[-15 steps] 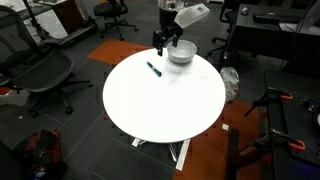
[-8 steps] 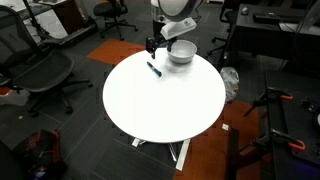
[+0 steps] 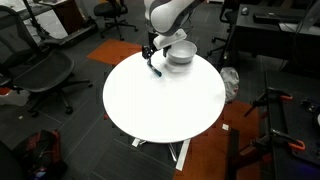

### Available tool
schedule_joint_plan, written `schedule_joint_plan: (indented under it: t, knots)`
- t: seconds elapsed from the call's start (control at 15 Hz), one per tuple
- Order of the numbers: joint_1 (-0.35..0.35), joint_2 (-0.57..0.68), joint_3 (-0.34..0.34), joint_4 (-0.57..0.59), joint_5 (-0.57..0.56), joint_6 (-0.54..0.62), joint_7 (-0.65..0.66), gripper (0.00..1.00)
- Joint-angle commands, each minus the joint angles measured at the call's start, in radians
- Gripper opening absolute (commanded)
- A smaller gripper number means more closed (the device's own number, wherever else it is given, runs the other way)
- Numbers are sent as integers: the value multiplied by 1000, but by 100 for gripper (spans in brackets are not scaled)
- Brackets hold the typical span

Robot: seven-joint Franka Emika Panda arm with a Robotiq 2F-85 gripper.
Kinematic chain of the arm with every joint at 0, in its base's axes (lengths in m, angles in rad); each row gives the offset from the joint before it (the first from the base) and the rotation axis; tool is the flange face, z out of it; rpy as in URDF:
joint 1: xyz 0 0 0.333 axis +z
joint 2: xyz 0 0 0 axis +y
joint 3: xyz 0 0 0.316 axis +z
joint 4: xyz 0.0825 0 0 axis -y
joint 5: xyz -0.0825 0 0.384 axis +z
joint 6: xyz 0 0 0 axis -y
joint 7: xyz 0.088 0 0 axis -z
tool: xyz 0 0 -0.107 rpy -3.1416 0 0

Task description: Put the marker in the bowl

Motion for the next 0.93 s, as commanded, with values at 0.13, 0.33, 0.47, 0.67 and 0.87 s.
schedule_joint_plan:
  t: [0.13,0.33,0.47,0.67,0.87]
  knots:
    - [6,107,-12,135,-5,-48,32,100]
    - [2,146,-10,179,-1,-62,31,100]
    - [-1,168,-8,206,2,-74,30,100]
    - [-2,196,-9,246,1,-99,33,100]
    - [-1,218,-11,282,-2,-132,35,75]
